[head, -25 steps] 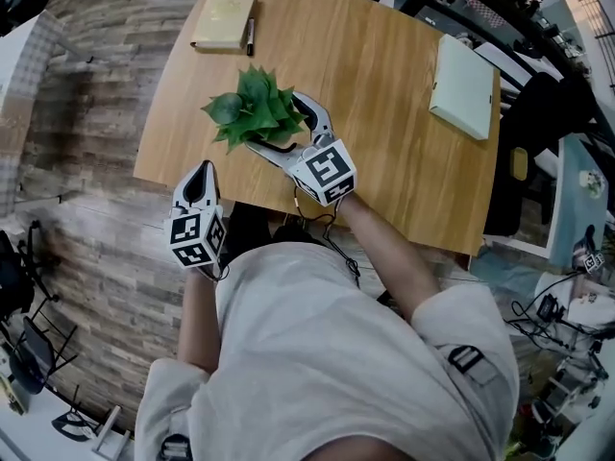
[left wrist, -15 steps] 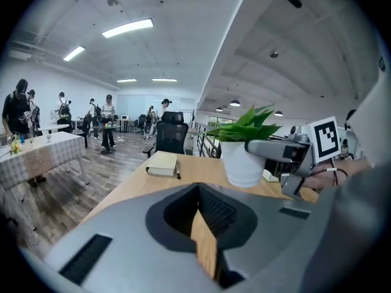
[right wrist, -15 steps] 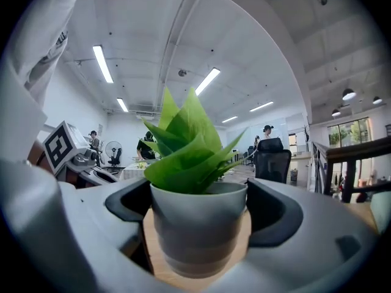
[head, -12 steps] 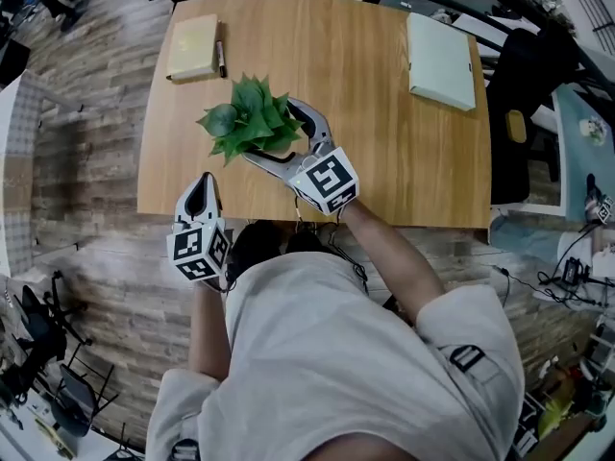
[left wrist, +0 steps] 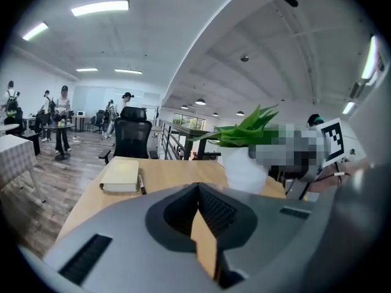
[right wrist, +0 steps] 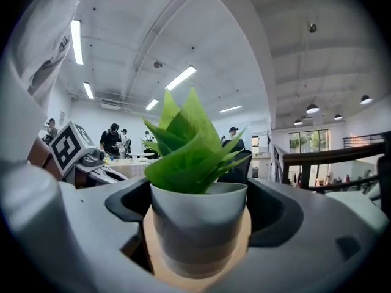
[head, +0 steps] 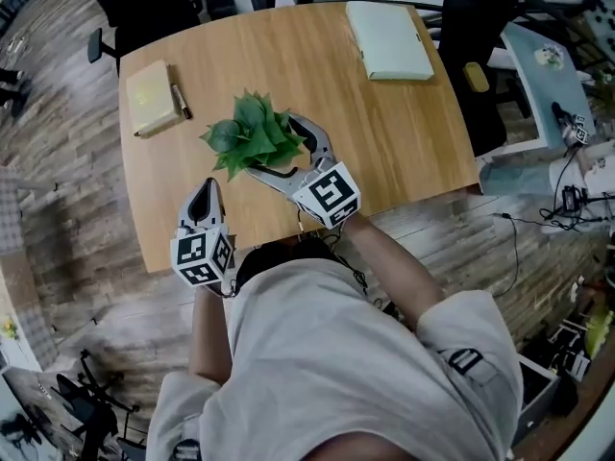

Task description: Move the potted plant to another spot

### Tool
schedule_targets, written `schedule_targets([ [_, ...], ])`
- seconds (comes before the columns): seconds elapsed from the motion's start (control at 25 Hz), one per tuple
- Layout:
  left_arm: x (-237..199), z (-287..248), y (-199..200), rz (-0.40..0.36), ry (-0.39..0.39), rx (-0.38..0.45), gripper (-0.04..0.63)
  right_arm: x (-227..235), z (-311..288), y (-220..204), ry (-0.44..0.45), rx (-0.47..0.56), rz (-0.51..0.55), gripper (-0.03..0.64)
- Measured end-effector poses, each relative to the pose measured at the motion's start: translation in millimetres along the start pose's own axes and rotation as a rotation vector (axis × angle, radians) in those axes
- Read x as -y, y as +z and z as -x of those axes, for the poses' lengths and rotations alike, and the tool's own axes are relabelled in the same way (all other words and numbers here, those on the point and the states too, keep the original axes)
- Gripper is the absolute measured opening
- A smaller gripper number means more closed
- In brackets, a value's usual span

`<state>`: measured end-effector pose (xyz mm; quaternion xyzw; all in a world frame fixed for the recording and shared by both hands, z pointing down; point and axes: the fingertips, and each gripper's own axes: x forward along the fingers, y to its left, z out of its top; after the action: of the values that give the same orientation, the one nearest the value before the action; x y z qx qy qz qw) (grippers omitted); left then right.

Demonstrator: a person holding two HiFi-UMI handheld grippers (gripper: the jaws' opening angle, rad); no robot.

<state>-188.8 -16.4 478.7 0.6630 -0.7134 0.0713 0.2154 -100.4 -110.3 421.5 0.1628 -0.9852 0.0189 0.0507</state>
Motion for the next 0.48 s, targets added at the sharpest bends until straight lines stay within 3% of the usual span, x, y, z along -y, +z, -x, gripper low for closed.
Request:
schedule_targets([
  [0.48,33,-52,7,-0.097,-0.351,-0.065,0.012,46,51,-3,-0.366,-0.039,-0.027,0.486],
])
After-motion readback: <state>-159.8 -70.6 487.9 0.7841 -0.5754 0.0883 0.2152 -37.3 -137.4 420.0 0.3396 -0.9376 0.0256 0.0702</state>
